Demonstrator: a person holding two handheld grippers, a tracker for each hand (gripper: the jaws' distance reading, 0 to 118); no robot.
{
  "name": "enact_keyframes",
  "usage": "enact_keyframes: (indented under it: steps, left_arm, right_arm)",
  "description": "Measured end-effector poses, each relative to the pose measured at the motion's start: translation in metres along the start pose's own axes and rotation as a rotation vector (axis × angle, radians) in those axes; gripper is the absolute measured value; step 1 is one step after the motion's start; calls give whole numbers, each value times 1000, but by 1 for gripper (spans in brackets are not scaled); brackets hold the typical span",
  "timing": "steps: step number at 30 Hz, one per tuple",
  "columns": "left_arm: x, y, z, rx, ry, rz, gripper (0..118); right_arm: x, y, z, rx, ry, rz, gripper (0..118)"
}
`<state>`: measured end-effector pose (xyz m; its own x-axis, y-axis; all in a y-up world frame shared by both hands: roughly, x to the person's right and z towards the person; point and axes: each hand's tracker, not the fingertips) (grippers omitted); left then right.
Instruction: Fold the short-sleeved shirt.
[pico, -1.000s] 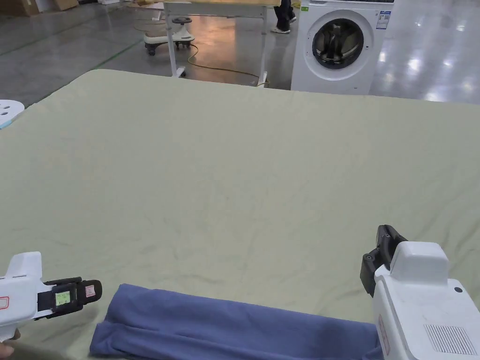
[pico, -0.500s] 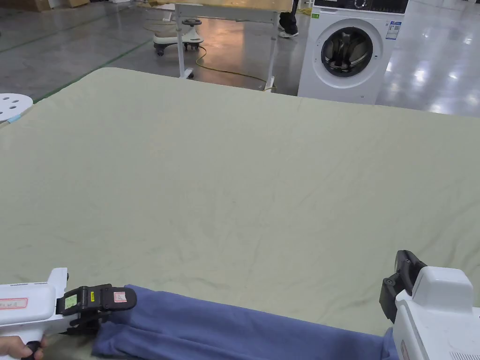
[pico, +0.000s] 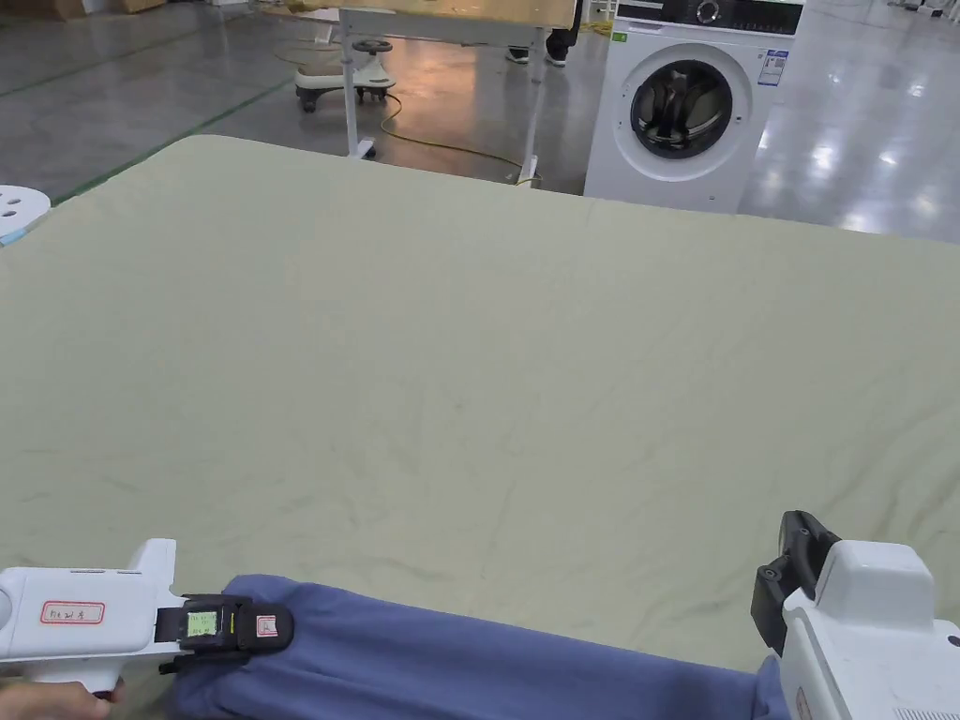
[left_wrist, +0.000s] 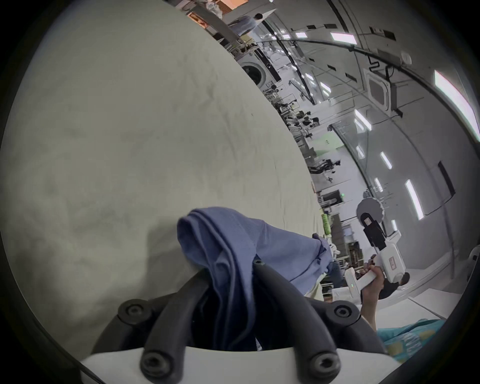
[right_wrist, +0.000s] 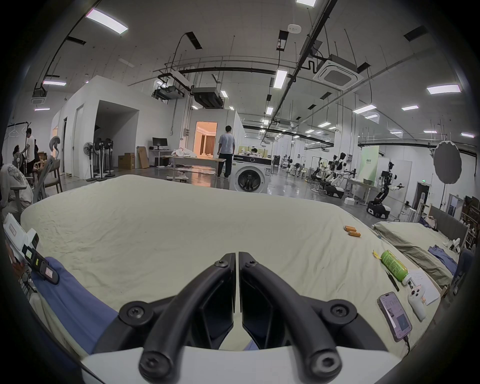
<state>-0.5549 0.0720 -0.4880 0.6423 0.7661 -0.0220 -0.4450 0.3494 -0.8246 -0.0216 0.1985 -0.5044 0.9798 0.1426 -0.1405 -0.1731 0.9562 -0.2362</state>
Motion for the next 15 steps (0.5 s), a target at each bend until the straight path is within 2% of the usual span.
enact_keyframes:
  steps: [9,11,15]
  left_arm:
    - [38,39,39,23,112,-29,5]
    - [41,48,52,28,195,2,5]
    - [47,62,76,31,366,-28,5]
  right_arm:
    - [12,0,-1,-1,-11,-10,2]
    - [14,1,-2,0,-10,-14,2]
    - [17,2,-3,4,-6,-19,2]
